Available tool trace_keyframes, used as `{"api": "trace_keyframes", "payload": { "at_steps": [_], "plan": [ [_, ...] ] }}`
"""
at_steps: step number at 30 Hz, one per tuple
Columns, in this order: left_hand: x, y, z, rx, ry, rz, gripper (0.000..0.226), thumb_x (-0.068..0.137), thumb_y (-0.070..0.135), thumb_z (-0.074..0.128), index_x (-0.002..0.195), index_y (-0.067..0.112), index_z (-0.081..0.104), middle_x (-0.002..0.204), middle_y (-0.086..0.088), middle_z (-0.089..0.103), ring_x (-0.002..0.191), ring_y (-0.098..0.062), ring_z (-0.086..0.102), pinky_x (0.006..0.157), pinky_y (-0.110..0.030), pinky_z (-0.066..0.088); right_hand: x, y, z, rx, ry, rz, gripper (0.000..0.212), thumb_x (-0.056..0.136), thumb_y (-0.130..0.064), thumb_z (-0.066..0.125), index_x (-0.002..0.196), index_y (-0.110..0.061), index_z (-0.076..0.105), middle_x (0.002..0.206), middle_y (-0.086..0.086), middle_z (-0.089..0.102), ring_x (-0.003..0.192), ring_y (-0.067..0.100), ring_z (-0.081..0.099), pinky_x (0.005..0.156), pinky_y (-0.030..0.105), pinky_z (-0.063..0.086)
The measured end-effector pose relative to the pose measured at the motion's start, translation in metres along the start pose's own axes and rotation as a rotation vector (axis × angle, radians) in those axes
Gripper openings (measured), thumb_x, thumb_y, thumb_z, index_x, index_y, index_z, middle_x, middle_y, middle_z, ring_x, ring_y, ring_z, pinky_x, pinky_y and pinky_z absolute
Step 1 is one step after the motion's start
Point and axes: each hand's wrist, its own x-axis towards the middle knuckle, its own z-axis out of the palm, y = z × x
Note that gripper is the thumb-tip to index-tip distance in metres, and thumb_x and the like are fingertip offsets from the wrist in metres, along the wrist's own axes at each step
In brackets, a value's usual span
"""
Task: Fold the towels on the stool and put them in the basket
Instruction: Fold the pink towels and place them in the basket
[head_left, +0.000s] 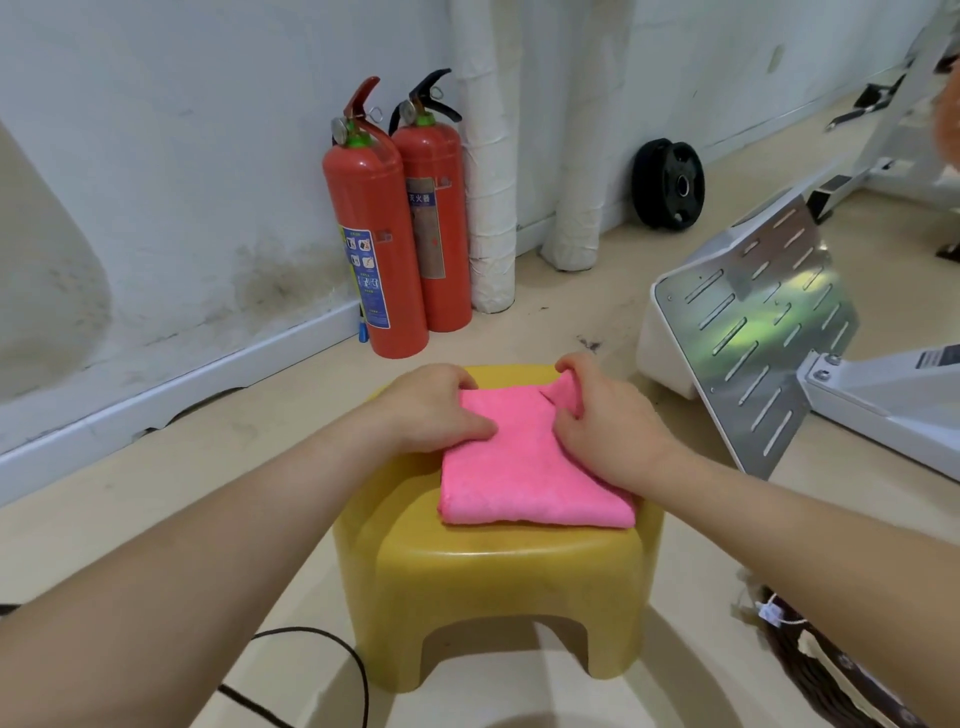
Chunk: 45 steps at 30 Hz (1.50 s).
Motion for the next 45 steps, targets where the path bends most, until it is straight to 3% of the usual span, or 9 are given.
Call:
{"api": "trace_keyframes", "payload": {
  "at_steps": [5,11,15,19,23,29,32,36,45],
  "plan": [
    [-0.002,0.008,0.006,0.161,0.048,0.105,0.027,0.073,0.025,0.071,0.094,0.02,0.055,0.087,0.004,0.059,0.087,-0.021,0.055,0.067,-0.028,0.039,0.019,-0.002,-0.021,-0.119,-0.207,0.074,0.067,0.075,-0.027,0.066,0.137,-0.021,0.042,0.129,0.01,0.048,0.123,0.028,0.044,0.099,0.03,0.038],
    [-0.012,0.013,-0.015,-0.025,0.0,0.179,0.061,0.071,0.012,0.079,0.127,0.021,0.056,0.111,0.004,0.059,0.103,-0.016,0.056,0.086,-0.023,0.044,0.029,-0.024,-0.046,-0.112,-0.532,0.107,0.031,0.07,-0.02,0.074,0.101,-0.02,0.067,0.086,-0.002,0.064,0.081,0.018,0.06,0.069,0.026,0.048],
    [-0.017,0.022,-0.046,-0.061,0.429,0.385,0.036,0.072,0.002,0.065,0.102,0.02,0.075,0.092,0.0,0.072,0.088,-0.016,0.064,0.074,-0.028,0.05,0.038,-0.037,-0.069,-0.124,-0.014,-0.127,0.012,0.071,-0.015,0.066,0.082,-0.015,0.062,0.078,0.003,0.055,0.076,0.024,0.053,0.061,0.031,0.04],
    [-0.02,0.017,-0.065,0.019,0.753,0.565,0.028,0.064,0.005,0.063,0.087,0.016,0.071,0.081,0.002,0.054,0.076,-0.016,0.049,0.063,-0.024,0.04,0.03,-0.041,-0.084,-0.161,0.473,-0.417,0.021,0.07,-0.009,0.063,0.089,-0.013,0.055,0.09,0.008,0.048,0.075,0.029,0.048,0.057,0.036,0.042],
    [-0.029,-0.014,-0.027,0.149,0.506,0.606,0.035,0.06,-0.002,0.055,0.086,0.02,0.065,0.081,0.004,0.057,0.076,-0.019,0.052,0.067,-0.034,0.045,0.001,-0.015,-0.05,-0.272,0.166,-0.52,0.023,0.068,-0.006,0.061,0.086,-0.017,0.051,0.087,0.006,0.05,0.071,0.031,0.051,0.053,0.036,0.04],
    [-0.058,-0.024,-0.005,0.019,-0.187,0.362,0.037,0.071,0.013,0.072,0.106,0.022,0.064,0.089,0.005,0.051,0.08,-0.007,0.049,0.074,-0.017,0.041,-0.023,0.005,-0.035,-0.059,-0.408,-0.35,0.024,0.073,-0.023,0.071,0.084,-0.028,0.05,0.085,-0.006,0.049,0.074,0.01,0.046,0.069,0.026,0.042],
    [-0.059,-0.02,-0.009,-0.12,-0.031,0.355,0.024,0.074,0.03,0.073,0.097,0.024,0.07,0.084,0.007,0.058,0.074,-0.003,0.05,0.074,-0.021,0.041,-0.02,0.004,-0.051,0.145,-0.44,-0.256,0.03,0.072,-0.04,0.079,0.095,-0.027,0.065,0.096,-0.001,0.059,0.082,0.011,0.056,0.082,0.029,0.049],
    [-0.058,-0.015,0.009,0.386,0.112,0.496,0.053,0.076,0.062,0.053,0.118,0.032,0.059,0.11,0.009,0.053,0.102,-0.01,0.046,0.091,-0.028,0.041,-0.024,0.0,-0.051,-0.072,-0.412,-0.349,0.039,0.074,-0.031,0.075,0.111,-0.034,0.063,0.107,-0.004,0.052,0.084,0.001,0.052,0.085,0.023,0.045],
    [-0.054,-0.002,0.01,0.654,0.2,0.6,0.042,0.082,0.035,0.029,0.088,0.014,0.065,0.085,-0.004,0.065,0.078,-0.031,0.061,0.062,-0.039,0.052,-0.033,-0.005,-0.05,-0.366,-0.357,-0.472,0.033,0.079,-0.036,0.057,0.111,-0.031,0.064,0.111,-0.009,0.054,0.091,0.009,0.053,0.081,0.032,0.048]
  ]
}}
